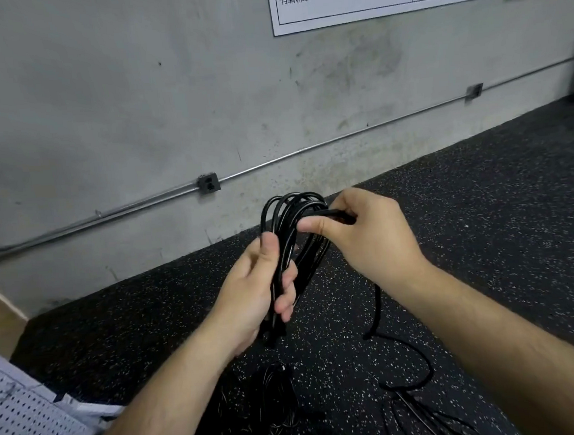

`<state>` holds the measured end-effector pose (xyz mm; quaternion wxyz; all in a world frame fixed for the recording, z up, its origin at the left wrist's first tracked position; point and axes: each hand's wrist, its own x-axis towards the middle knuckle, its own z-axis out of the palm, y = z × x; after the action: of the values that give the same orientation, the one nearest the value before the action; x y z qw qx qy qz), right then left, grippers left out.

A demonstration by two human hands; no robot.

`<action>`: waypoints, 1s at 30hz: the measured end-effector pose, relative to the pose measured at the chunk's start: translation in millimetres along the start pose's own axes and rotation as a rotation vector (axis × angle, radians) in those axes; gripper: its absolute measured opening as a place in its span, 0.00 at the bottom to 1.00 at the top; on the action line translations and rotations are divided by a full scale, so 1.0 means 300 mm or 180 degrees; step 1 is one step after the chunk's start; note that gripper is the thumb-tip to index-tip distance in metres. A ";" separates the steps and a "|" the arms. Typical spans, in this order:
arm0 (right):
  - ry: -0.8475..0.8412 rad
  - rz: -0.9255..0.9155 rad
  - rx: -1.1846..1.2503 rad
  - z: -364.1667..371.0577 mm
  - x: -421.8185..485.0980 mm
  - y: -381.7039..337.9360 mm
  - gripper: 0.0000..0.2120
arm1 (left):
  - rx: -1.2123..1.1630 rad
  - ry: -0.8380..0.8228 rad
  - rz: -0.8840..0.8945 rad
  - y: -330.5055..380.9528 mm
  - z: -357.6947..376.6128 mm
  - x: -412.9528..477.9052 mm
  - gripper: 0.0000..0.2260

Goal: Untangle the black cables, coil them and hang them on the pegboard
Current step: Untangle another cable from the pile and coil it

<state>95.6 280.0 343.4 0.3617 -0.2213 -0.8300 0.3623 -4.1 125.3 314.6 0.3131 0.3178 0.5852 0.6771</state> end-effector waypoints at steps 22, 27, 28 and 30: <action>-0.0743 0.0005 0.0457 0.100 -0.079 0.076 0.13 | -0.0899 0.0382 -0.0129 0.056 -0.070 0.041 0.13; -0.0850 0.0051 0.0500 0.131 -0.095 0.043 0.15 | -0.1242 0.0232 -0.0167 0.056 -0.037 0.038 0.11; -0.0981 0.0111 0.0524 0.133 -0.098 0.039 0.14 | -0.1130 0.0302 -0.0113 0.055 -0.035 0.037 0.11; -0.1301 0.0167 0.0512 0.132 -0.107 0.028 0.11 | -0.0759 0.0407 0.0010 0.048 -0.026 0.032 0.09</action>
<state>87.0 247.6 304.0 0.1929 -0.1352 -0.8485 0.4739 -16.8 126.7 328.7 0.3097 0.2353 0.5189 0.7612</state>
